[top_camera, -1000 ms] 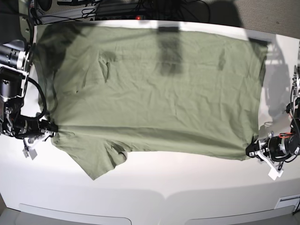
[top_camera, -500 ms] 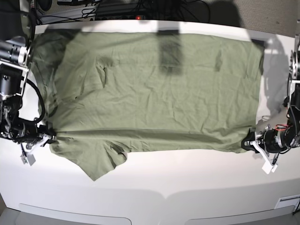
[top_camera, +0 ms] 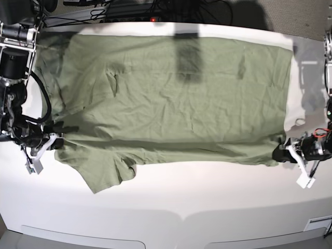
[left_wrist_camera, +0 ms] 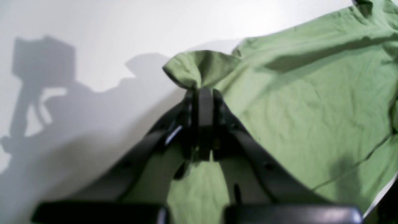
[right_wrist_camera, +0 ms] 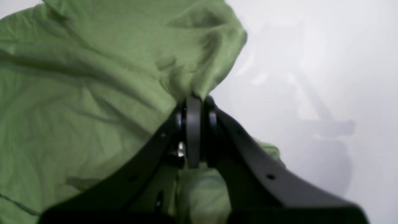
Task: Fold the T-shirt properly
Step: 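Lift the hem with both grippers and carry it over onto the collar edge, then lower the folded hem and open both grippers, then move the right gripper to the protruding sleeve and grasp it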
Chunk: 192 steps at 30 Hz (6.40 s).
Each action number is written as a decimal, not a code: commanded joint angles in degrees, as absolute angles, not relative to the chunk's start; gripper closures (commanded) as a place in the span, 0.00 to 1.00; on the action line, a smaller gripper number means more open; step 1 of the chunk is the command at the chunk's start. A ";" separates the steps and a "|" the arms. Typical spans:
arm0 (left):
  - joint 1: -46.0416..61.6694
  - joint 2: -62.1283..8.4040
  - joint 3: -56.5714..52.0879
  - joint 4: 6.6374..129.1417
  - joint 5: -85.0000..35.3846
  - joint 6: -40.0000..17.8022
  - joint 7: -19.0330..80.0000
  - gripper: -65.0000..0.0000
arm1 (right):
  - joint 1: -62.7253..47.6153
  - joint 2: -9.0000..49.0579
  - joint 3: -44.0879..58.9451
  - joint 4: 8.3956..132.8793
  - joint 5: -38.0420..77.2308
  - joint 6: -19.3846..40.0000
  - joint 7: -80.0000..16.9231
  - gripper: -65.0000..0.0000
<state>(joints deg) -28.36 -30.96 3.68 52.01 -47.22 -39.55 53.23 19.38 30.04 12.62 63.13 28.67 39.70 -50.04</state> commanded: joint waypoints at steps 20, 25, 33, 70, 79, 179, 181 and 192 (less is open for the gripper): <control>-13.34 -33.93 -4.91 78.26 -54.06 -39.00 58.72 1.00 | 5.78 31.35 19.70 86.59 35.18 40.00 -52.12 1.00; -10.46 -34.74 -7.25 81.49 -54.08 -39.00 61.17 1.00 | 2.76 31.27 24.27 91.42 36.23 40.00 -53.21 1.00; -4.99 -35.14 -7.88 84.47 -54.72 -38.98 61.91 1.00 | -2.15 31.27 31.88 91.68 41.65 40.00 -55.51 1.00; 16.45 -36.34 -20.78 111.57 -54.63 -32.95 68.58 1.00 | -16.08 31.27 35.66 107.44 51.24 40.00 -67.42 1.00; 24.01 -36.01 -23.86 112.27 -55.13 -32.99 68.34 1.00 | -19.38 31.27 41.63 107.70 56.45 40.00 -71.75 1.00; -1.41 -14.20 -23.86 59.48 -29.67 -33.06 50.11 0.66 | 15.27 29.08 8.47 61.12 32.14 40.00 -51.96 0.70; -1.45 -14.33 -23.86 59.51 -31.62 -33.06 50.13 0.66 | 15.29 29.17 8.67 61.12 32.14 40.00 -51.88 0.70; -1.76 -14.48 -23.86 65.32 -41.63 -33.17 50.00 0.66 | 21.17 32.36 8.67 61.17 46.78 40.00 -51.88 0.70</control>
<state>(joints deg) -1.87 -13.76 -23.88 64.79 -43.40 -34.24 48.47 19.68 31.35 8.32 60.36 45.60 39.70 -52.75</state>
